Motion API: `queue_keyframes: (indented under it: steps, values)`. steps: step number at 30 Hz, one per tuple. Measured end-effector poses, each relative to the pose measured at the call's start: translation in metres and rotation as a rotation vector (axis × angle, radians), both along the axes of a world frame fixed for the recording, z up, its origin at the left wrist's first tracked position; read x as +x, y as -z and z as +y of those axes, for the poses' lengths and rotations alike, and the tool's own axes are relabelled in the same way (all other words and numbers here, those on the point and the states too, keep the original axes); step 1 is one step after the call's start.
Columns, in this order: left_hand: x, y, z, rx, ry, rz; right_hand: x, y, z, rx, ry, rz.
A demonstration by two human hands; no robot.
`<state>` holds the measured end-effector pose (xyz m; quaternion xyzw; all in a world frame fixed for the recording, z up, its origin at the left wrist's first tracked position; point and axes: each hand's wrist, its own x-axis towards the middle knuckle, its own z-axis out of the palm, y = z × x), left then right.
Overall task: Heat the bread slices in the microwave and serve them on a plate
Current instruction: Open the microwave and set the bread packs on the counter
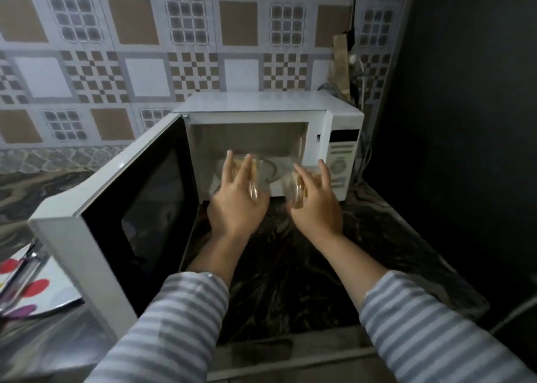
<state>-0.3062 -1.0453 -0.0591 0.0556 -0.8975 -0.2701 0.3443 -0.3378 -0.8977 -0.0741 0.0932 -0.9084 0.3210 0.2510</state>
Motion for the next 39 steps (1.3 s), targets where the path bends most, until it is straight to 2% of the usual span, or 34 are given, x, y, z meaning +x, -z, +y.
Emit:
queue_keyframes:
  steps: [7, 13, 17, 21, 24, 27, 29, 31, 34, 39]
  values:
    - [0.028, 0.078, 0.008, 0.020, -0.025, -0.329, 0.023, 0.070, 0.019, 0.101, 0.017, -0.223]
    - [0.010, 0.118, 0.008, -0.034, 0.012, -0.276, 0.005, 0.105, 0.021, 0.108, -0.026, -0.246]
    - [-0.007, 0.134, 0.009, -0.019, 0.004, -0.261, -0.027, 0.110, 0.021, 0.084, -0.066, -0.228]
    - [-0.018, 0.135, 0.010, -0.048, 0.011, -0.297, -0.047, 0.110, 0.024, 0.154, -0.102, -0.255]
    - [-0.019, 0.133, 0.004, 0.031, 0.129, -0.270, -0.049, 0.107, 0.024, 0.214, -0.100, -0.285]
    - [-0.014, 0.131, -0.015, 0.190, 0.296, -0.226, -0.038, 0.104, 0.018, 0.331, -0.046, -0.164]
    - [-0.005, 0.127, -0.029, 0.225, 0.365, -0.243, -0.023, 0.104, 0.010, 0.352, -0.114, -0.001]
    - [0.005, 0.122, -0.043, 0.200, 0.402, -0.264, -0.008, 0.108, 0.000, 0.296, -0.306, 0.097]
    - [0.013, 0.124, -0.060, 0.107, 0.392, -0.361, 0.006, 0.121, -0.012, 0.239, -0.557, 0.065]
    - [0.017, 0.141, -0.057, -0.076, 0.313, -0.567, 0.008, 0.132, -0.019, 0.246, -0.541, 0.078]
